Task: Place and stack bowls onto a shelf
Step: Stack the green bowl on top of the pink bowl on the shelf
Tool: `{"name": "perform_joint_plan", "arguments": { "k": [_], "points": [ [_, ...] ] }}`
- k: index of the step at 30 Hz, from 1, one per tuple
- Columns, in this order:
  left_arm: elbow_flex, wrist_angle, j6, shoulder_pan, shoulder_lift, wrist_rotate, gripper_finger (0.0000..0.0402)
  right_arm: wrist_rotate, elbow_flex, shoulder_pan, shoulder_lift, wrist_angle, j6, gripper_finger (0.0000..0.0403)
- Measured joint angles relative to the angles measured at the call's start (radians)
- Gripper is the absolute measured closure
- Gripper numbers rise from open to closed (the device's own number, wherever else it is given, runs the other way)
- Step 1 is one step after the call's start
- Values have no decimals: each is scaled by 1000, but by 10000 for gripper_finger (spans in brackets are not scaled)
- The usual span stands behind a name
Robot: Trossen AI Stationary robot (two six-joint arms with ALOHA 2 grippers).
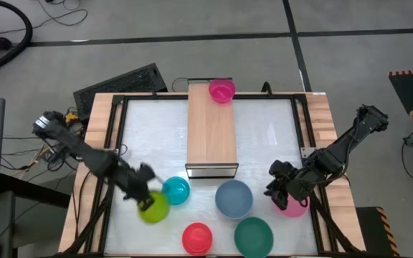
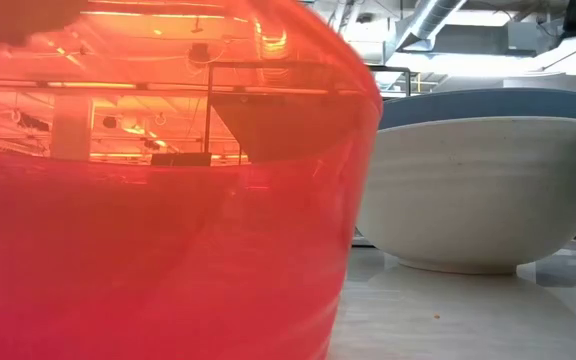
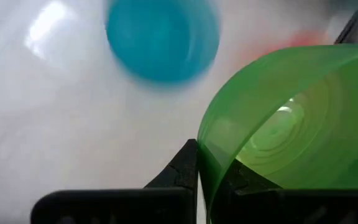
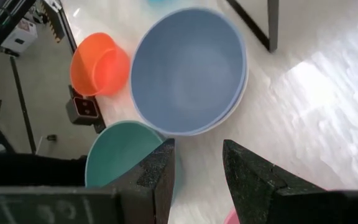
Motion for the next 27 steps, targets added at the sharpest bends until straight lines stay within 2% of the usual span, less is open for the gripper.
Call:
{"name": "perform_joint_plan", "arguments": {
  "k": [5, 12, 15, 19, 27],
  "points": [
    [138, -13, 77, 236, -40, -116, 401, 20, 0, -29, 0, 0, -1, 242],
    [376, -7, 386, 642, 44, -83, 401, 19, 0, -119, 0, 0, 3, 242],
    [499, -8, 516, 803, 125, -16, 401, 19, 0, -180, -6, 0, -6, 242],
    [671, -9, 642, 956, 273, 58, 401, 19, 0, -274, -31, -4, -65, 242],
    [1029, -9, 752, 1119, 606, 171, 401, 19, 0, -456, -101, -50, -202, 242]
  ]
}}
